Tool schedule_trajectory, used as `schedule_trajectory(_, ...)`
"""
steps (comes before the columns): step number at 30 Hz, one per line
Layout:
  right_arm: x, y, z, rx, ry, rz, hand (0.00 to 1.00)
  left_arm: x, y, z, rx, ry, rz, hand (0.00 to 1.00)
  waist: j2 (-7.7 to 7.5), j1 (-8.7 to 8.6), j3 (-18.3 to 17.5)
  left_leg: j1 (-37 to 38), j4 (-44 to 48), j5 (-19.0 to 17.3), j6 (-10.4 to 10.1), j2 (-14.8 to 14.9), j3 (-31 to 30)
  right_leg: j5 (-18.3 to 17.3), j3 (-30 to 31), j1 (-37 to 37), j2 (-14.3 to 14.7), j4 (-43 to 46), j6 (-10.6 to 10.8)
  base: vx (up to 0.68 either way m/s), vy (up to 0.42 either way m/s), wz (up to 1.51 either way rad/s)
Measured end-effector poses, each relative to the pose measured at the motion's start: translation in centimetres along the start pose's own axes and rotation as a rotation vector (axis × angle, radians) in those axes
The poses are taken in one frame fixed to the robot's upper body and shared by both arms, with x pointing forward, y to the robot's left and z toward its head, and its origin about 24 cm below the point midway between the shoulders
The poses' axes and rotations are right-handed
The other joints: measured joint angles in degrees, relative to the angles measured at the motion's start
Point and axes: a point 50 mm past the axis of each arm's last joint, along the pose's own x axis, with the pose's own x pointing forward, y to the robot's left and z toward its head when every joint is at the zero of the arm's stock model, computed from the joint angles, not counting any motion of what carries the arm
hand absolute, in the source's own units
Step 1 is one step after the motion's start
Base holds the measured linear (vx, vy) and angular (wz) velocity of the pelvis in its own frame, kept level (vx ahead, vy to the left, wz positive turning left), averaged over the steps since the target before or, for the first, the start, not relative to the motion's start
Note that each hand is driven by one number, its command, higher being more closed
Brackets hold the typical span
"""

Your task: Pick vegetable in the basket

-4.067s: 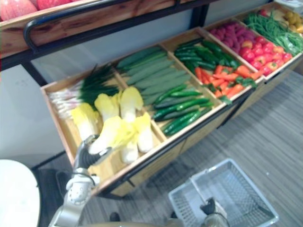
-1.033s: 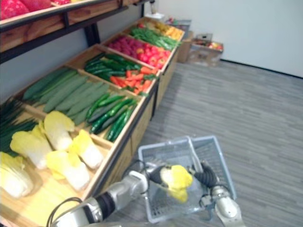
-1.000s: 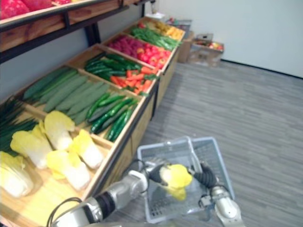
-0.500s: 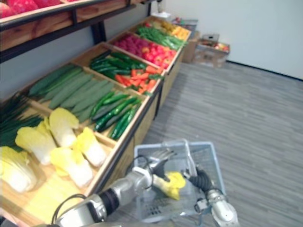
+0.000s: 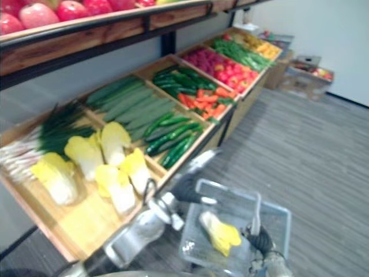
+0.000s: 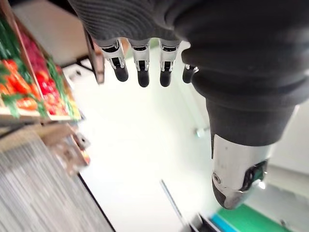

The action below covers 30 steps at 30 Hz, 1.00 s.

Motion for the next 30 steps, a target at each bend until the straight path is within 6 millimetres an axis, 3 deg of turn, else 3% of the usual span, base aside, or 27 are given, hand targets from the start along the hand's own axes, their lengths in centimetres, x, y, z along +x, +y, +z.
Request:
schedule_trajectory(1, 0.0, 0.1, -0.8, 0.0, 0.039, -0.012, 1.0, -1.3, 1.1, -0.4, -0.007, 0.04, 0.046, 0.0, 0.03, 0.88, -0.07, -0.34, 0.0, 0.2, 0.13, -0.02, -1.16, -0.2, -1.1, 0.33, -0.2, 0.01, -0.01, 0.0, -0.027, 0.38)
schedule_trajectory(5, 0.2, 0.6, -2.3, -0.036, 0.12, -0.031, 1.0, -4.0, 2.7, -1.7, 0.017, 0.153, 0.139, 0.0, 0.07, 1.61, -0.36, -1.88, 0.01, 1.01, 0.64, -0.44, -4.23, -0.46, -4.23, 0.94, -1.0, -0.04, -0.06, -0.01, -0.021, 0.45)
schedule_trajectory(8, 0.0, 0.9, -3.6, -0.041, 0.184, -0.061, 1.0, -7.4, 4.3, -3.4, 0.099, 0.307, 0.244, 0.0, 0.11, 2.83, -0.39, -2.29, 0.01, 1.42, 0.99, -0.41, -6.37, -0.77, -6.66, 1.96, -1.19, -0.26, -0.51, -0.02, -0.022, 0.35)
schedule_trajectory(12, -1.0, 0.5, -5.5, -0.012, 0.28, -0.128, 1.0, -12.6, 8.0, -6.6, 0.232, 0.579, 0.502, 0.0, 0.42, 4.3, -0.58, -3.9, 0.0, 2.12, 1.18, -0.7, -9.96, -1.61, -10.37, 2.92, -1.72, -0.88, -1.31, -0.02, -0.017, 0.47)
schedule_trajectory(13, -1.3, 0.3, -6.1, 0.0, 0.307, -0.144, 1.0, -14.7, 9.0, -7.7, 0.255, 0.684, 0.6, 0.0, 0.56, 4.83, -0.63, -4.31, 0.0, 2.11, 1.12, -0.74, -11.01, -1.74, -11.38, 3.3, -1.77, -0.91, -1.48, -0.02, -0.006, 0.31)
schedule_trajectory(14, -1.4, 0.3, -6.2, 0.004, 0.315, -0.15, 1.0, -15.7, 9.3, -8.2, 0.265, 0.732, 0.641, 0.0, 0.66, 4.99, -0.73, -4.63, 0.0, 2.15, 1.13, -0.75, -11.48, -1.84, -11.87, 3.36, -1.81, -0.91, -1.48, -0.01, -0.012, 0.4)
schedule_trajectory(16, -1.6, 0.4, -6.6, -0.01, 0.333, -0.16, 1.0, -19.8, 10.1, -9.8, 0.281, 0.944, 0.797, 0.0, 0.93, 5.77, -0.96, -5.12, 0.0, 2.26, 1.31, -0.77, -12.85, -2.11, -13.39, 3.95, -1.85, -1.19, -1.39, 0.0, -0.013, 0.31)
schedule_trajectory(18, -1.6, 0.5, -6.6, -0.003, 0.337, -0.165, 1.0, -22.6, 10.0, -10.5, 0.276, 1.085, 0.903, 0.0, 1.13, 5.88, -1.21, -5.45, 0.0, 2.31, 1.38, -0.79, -13.64, -2.12, -14.16, 4.35, -1.84, -1.64, -1.41, 0.02, -0.012, 0.24)
schedule_trajectory(19, -1.6, 0.6, -6.7, -0.022, 0.347, -0.157, 1.0, -25.3, 9.8, -10.9, 0.282, 1.212, 1.0, 0.0, 1.24, 5.93, -1.27, -5.65, 0.0, 2.33, 1.41, -0.83, -14.2, -2.09, -14.97, 4.92, -1.85, -2.02, -1.52, 0.02, -0.009, 0.25)
schedule_trajectory(23, -1.3, 0.9, -6.9, 0.014, 0.38, -0.174, 1.0, -30.9, 8.5, -11.0, 0.282, 1.491, 1.16, 0.0, 1.25, 6.65, -1.3, -5.64, 0.01, 2.65, 1.38, -0.76, -14.24, -2.08, -15.38, 5.21, -1.79, -2.03, -1.59, 0.03, -0.009, 0.06)
schedule_trajectory(26, -1.4, 1.2, -7.2, 0.049, 0.408, -0.191, 1.0, -33.3, 6.7, -11.3, 0.219, 1.633, 1.191, 0.0, 1.22, 7.27, -1.31, -5.6, 0.01, 2.62, 1.35, -0.78, -14.39, -1.93, -15.65, 5.46, -1.79, -2.16, -1.33, 0.04, -0.01, 0.04)
schedule_trajectory(27, -1.2, 1.5, -7.1, 0.055, 0.407, -0.189, 1.0, -34.6, 5.0, -11.4, 0.169, 1.725, 1.158, 0.0, 1.27, 7.17, -1.25, -5.47, 0.01, 2.54, 1.29, -0.78, -14.42, -1.91, -15.82, 5.81, -1.79, -2.52, -1.29, 0.0, 0.0, 0.0)
schedule_trajectory(30, -0.8, 1.6, -6.9, 0.068, 0.416, -0.196, 1.0, -35.7, 2.0, -12.0, 0.038, 1.853, 1.01, 0.0, 1.38, 7.18, -1.14, -5.21, 0.01, 2.34, 1.21, -0.72, -14.34, -1.92, -15.84, 6.14, -1.71, -2.78, -1.29, 0.0, -0.003, -0.01)
